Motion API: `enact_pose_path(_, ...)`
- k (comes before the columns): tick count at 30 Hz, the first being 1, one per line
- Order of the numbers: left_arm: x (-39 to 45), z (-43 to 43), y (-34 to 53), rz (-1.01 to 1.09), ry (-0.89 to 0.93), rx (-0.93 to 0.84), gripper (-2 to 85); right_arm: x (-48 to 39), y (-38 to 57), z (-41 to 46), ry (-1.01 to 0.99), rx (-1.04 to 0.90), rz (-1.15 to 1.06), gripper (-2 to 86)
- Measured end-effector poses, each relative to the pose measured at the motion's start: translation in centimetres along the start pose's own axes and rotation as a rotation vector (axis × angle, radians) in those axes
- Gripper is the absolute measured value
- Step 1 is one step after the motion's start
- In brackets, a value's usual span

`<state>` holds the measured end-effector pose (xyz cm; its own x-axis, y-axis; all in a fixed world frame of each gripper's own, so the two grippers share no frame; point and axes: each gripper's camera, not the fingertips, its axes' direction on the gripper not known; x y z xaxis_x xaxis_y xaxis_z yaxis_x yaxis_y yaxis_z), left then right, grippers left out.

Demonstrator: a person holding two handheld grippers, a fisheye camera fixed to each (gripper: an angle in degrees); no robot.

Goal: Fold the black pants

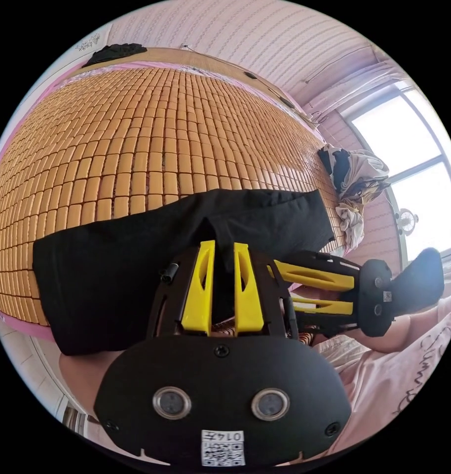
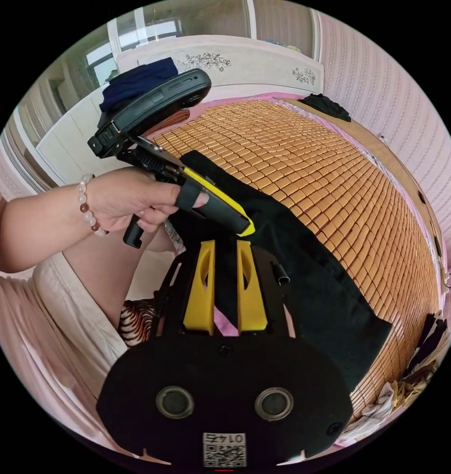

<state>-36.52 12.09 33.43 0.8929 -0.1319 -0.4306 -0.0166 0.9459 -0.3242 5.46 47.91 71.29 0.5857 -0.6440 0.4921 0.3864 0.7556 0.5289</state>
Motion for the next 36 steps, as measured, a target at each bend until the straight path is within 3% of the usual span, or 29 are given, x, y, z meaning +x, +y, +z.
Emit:
enact_pose_path(6,1.8,0.2,-0.2,0.060,-0.095,-0.022,6.8,0.4,0.7,4.1,0.023,-0.075,-0.007,10.1)
enact_pose_path(12,3.2,0.0,0.6,0.132,-0.100,-0.020,3.6,1.9,1.3,4.4,0.010,-0.089,0.014,6.5)
enact_pose_path(24,8.7,-9.6,4.2,0.280,-0.055,0.283,1.0,5.2,1.4,-5.5,-0.022,0.069,-0.014,4.0)
enact_pose_path(30,4.4,-15.9,7.3,0.129,-0.363,0.314,2.1,1.3,-6.9,-4.0,-0.236,0.198,-0.144,4.7)
enact_pose_path(32,0.8,-15.8,7.8,0.037,-0.438,0.227,3.5,0.0,-9.4,0.3,-0.251,0.146,-0.163,6.0)
enact_pose_path(34,-3.5,-15.1,8.7,-0.105,-0.497,0.107,4.4,-0.5,-11.1,4.2,-0.282,-0.048,-0.155,7.9)
enact_pose_path(36,-4.9,-15.3,9.5,-0.165,-0.462,0.095,5.0,0.8,-9.8,3.1,-0.366,-0.035,-0.129,8.2)
